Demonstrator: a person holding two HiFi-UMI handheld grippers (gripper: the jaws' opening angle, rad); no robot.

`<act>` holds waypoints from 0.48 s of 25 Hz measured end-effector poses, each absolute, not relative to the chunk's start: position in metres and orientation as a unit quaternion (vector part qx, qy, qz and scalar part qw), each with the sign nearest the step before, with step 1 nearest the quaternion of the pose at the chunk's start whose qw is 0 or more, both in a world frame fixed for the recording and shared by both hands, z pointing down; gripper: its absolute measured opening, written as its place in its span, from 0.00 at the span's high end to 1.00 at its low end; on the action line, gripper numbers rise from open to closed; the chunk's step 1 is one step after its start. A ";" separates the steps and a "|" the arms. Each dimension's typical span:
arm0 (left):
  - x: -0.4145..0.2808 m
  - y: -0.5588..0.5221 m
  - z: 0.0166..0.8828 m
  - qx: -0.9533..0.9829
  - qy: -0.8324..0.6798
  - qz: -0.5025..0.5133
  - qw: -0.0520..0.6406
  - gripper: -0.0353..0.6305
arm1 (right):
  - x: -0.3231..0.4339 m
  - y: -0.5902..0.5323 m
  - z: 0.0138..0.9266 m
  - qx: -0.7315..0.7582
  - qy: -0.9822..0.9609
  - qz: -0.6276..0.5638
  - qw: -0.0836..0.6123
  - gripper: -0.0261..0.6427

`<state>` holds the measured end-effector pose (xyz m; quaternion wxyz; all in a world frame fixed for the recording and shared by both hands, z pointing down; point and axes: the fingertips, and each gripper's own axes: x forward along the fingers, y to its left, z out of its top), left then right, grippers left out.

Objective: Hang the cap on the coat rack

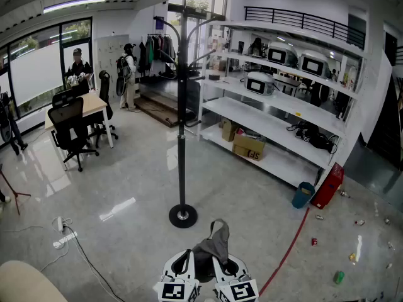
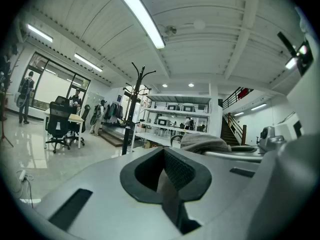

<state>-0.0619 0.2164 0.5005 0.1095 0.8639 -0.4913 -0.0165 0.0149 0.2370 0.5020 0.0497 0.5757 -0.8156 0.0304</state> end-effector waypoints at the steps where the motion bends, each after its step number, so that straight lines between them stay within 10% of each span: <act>1: -0.061 0.216 0.500 0.865 -0.490 -0.014 0.109 0.94 | 0.015 0.235 0.501 0.576 -0.816 0.031 0.049 0.91; 12: -0.064 0.191 0.501 0.861 -0.496 -0.013 0.109 0.94 | 0.010 0.208 0.498 0.571 -0.819 0.028 0.042 0.91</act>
